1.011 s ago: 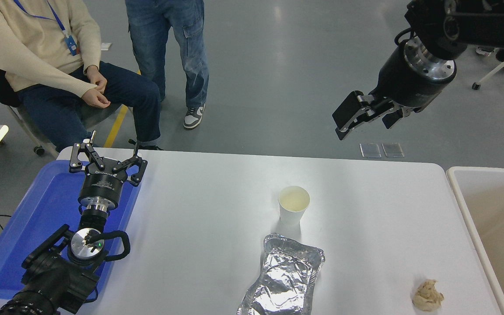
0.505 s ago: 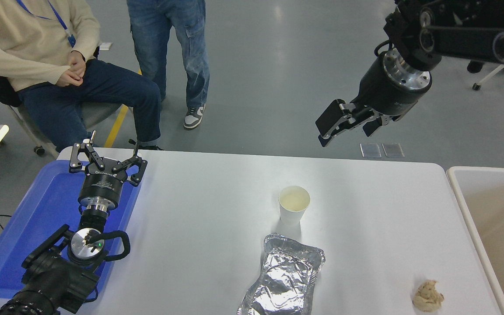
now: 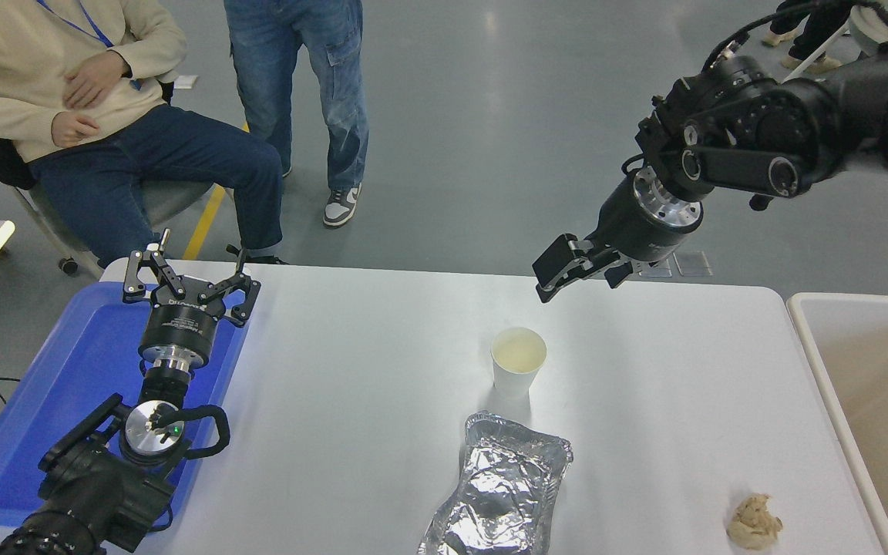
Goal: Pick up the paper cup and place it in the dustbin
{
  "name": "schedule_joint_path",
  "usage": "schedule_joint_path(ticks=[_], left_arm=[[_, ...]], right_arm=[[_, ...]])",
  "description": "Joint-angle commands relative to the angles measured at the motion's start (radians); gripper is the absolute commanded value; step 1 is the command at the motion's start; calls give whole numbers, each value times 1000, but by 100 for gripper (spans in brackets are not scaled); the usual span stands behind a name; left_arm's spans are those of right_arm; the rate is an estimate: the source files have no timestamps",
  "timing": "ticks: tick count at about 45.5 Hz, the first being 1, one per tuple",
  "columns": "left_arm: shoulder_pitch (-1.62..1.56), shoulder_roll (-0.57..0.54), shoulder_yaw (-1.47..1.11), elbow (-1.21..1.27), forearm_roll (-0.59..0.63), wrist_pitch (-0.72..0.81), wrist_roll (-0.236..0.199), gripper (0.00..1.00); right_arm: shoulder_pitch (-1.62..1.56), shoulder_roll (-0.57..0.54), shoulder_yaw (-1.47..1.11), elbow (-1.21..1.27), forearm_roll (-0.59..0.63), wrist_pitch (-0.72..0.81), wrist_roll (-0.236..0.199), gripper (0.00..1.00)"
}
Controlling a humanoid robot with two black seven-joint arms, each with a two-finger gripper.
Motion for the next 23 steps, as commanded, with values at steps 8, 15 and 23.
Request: schedule_joint_path(ticks=[8,15,23], left_arm=[[0,1,0,0,0,0,0,100],[0,-1,0,0,0,0,0,100],[0,-1,0,0,0,0,0,100]], right_arm=[[-197,73,3,-113,-3,-223,-3,100],[-251,75,15,-123,-2,-266,-42,100],[-332,75,24,-168,0,-289,-94,100]])
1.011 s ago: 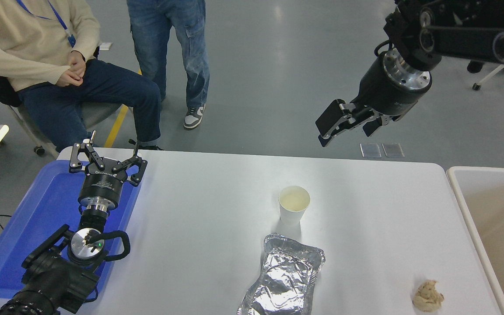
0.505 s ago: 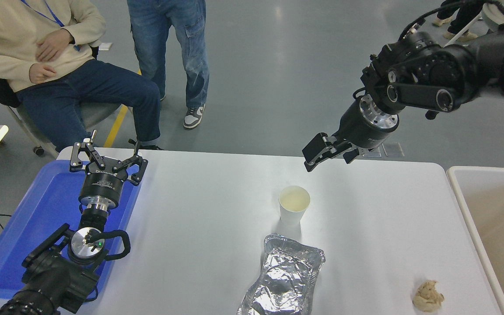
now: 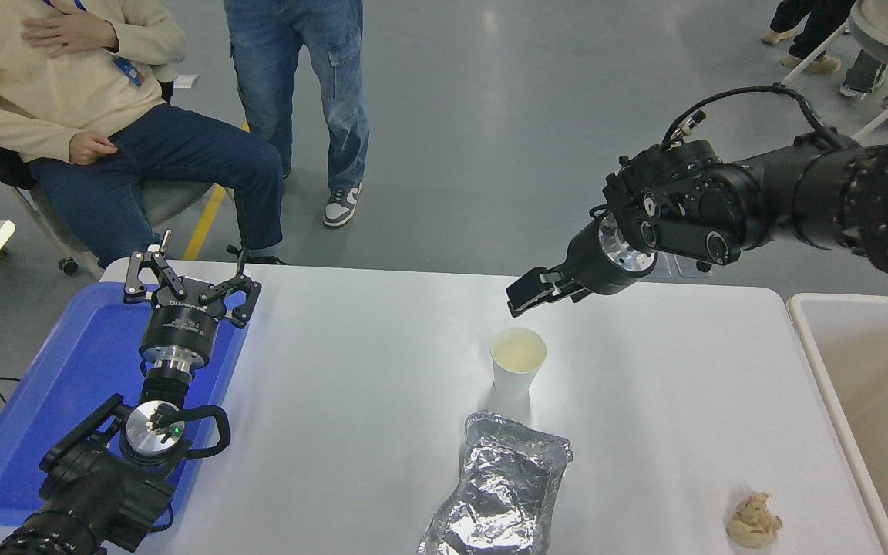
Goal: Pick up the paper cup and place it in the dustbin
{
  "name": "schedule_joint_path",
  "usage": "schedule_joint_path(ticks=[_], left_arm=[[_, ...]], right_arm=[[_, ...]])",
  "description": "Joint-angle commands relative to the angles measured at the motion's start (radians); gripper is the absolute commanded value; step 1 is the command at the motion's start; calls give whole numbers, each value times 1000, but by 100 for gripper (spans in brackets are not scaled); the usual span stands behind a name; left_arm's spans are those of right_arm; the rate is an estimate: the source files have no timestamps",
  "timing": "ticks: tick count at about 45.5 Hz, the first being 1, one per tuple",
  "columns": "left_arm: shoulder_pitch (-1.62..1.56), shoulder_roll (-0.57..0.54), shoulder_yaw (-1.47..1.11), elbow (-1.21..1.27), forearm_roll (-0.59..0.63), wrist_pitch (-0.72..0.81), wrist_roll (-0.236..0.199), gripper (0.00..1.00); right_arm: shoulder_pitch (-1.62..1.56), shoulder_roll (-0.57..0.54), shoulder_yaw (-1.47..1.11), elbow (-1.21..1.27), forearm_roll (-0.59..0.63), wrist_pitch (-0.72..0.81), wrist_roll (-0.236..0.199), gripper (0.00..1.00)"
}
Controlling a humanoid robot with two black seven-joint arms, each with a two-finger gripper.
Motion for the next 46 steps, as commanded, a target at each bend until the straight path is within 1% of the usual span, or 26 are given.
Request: schedule_joint_path(ticks=[1,9,23,26,28,30,33,36,39,41,44,46], left_arm=[[0,0,0,0,0,0,0,100],[0,0,0,0,0,0,0,100],[0,1,0,0,0,0,0,100],[0,0,0,0,0,0,0,100],[0,0,0,0,0,0,0,100],[0,0,0,0,0,0,0,100],[0,0,0,0,0,0,0,100],[0,0,0,0,0,0,0,100],[0,0,0,0,0,0,0,100],[0,0,0,0,0,2,0,100],[0,1,0,0,0,0,0,100],[0,0,0,0,0,0,0,100]], right_arm=[[-111,10,19,-55,1,-66,-60,100],[-157,10,29,-90,1,-80,-96,99],[-254,10,65,-119,3,-123,-100,98],[-257,10,89,-119,3,-125,-109,97],[-260,10,106,-119,3,-126,-122,95],[-263,10,117,-119,3,-125,-143,92],[-269,10,118,-119,3,-126,-160,86],[-272,10,120,-121,5,-129,-166,86],[-275,10,126,-121,3,-137,-169,79],[-278,10,131,-121,3,-143,-169,78],[-280,10,131,-124,3,-148,-169,74],[-281,10,132,-125,5,-148,-172,72]])
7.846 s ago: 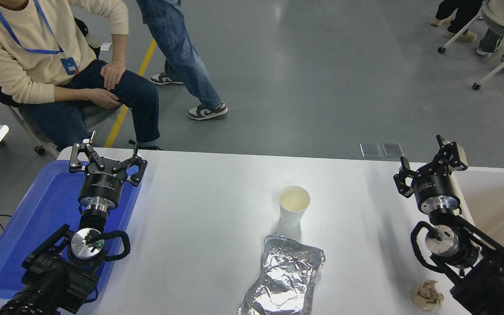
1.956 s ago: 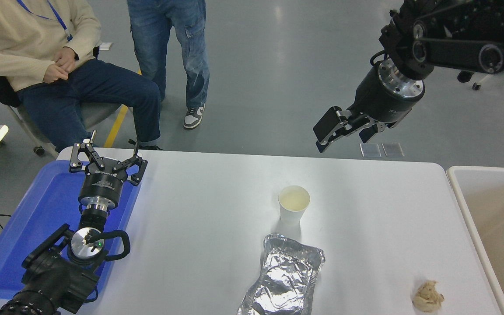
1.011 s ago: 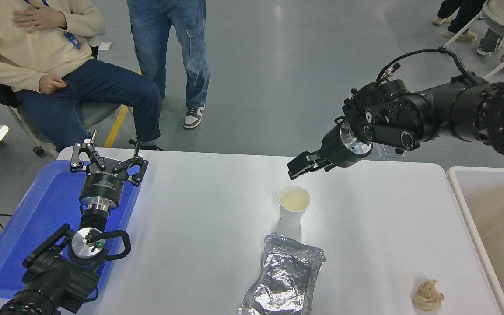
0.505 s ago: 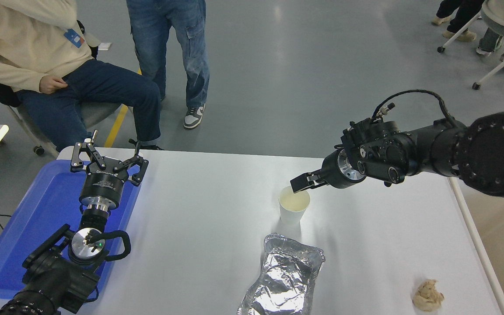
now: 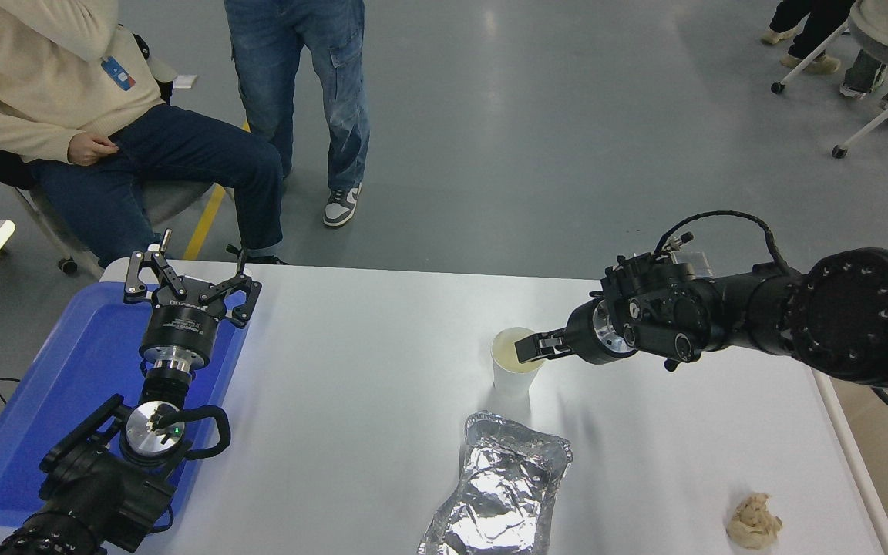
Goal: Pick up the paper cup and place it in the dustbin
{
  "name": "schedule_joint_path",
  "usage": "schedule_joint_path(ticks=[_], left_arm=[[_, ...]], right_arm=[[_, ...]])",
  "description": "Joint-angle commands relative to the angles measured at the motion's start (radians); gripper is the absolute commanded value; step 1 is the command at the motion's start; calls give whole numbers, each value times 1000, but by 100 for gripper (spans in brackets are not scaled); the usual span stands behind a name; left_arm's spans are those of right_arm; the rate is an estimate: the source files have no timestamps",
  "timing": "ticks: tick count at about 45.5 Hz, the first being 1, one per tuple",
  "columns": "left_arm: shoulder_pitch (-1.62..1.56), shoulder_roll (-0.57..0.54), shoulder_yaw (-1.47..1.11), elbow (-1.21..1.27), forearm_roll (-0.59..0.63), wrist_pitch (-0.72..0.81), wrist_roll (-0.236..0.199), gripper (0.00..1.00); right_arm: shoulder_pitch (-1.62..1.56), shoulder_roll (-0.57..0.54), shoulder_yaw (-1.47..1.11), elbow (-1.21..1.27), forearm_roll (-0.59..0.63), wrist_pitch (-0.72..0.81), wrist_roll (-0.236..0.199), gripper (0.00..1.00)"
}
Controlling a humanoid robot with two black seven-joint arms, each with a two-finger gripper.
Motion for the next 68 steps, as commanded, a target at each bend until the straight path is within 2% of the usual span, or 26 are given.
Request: schedule_joint_path(ticks=[1,6,10,12,16,18,19,26,34,44,49,59,68], left_arm=[[0,0,0,0,0,0,0,100],[0,1,0,0,0,0,0,100],[0,0,0,0,0,0,0,100],[0,1,0,0,0,0,0,100],[0,1,0,0,0,0,0,100],[0,1,0,0,0,0,0,100],[0,1,0,0,0,0,0,100],[0,1,0,0,0,2,0,100],[0,1,0,0,0,0,0,100],[0,0,0,0,0,0,0,100],[-2,0,0,0,0,0,0,100],[-2,0,0,0,0,0,0,100],[-2,0,0,0,0,0,1,100]], right_arm=[[-16,0,20,-6,1,-17,-22,71],[-19,0,34,-5,1,-17,-49,61],[-21,0,34,-2,1,-15,-57,57],[-21,0,35,3,1,-12,-57,51],[-19,0,51,14,0,1,-57,21],[-18,0,51,21,0,4,-57,1],[-18,0,51,26,0,8,-57,0],[-18,0,83,43,3,51,-57,0],[-13,0,98,37,66,52,-57,0],[28,0,83,46,66,64,-57,0],[88,0,72,83,55,116,-57,0],[269,-87,6,192,54,222,-54,0],[432,-113,-57,267,52,400,-54,0]])
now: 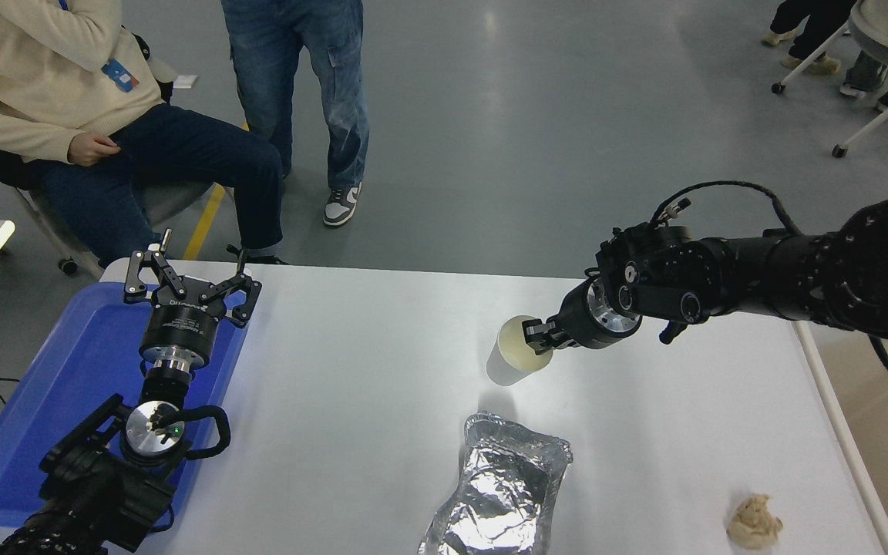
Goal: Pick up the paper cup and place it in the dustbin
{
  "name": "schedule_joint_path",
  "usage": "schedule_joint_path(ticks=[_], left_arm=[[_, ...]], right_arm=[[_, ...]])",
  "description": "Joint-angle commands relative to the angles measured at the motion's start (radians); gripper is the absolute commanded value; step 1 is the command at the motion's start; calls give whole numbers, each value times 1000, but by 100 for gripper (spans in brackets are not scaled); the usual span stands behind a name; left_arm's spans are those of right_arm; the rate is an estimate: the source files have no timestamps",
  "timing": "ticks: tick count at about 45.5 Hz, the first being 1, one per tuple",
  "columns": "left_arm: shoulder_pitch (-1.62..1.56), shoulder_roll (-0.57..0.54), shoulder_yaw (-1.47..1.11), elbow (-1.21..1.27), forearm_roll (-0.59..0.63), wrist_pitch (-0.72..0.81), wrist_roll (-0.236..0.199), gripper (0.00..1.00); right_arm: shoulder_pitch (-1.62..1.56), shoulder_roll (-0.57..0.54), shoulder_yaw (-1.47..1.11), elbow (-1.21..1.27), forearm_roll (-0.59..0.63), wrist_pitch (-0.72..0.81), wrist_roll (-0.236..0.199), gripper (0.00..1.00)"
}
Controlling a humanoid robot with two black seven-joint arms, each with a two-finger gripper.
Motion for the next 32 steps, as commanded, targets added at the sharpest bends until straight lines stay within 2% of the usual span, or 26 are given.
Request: schedule_joint_path(ticks=[1,6,32], left_arm=[[0,0,0,0,0,0,0,100],[0,0,0,0,0,0,2,100],[1,2,0,0,0,0,0,100]], right_arm=[[197,-39,-77,92,0,198,1,0],[276,-39,-111,100,0,314,1,0],[567,-161,-198,158,-2,314,3,0]])
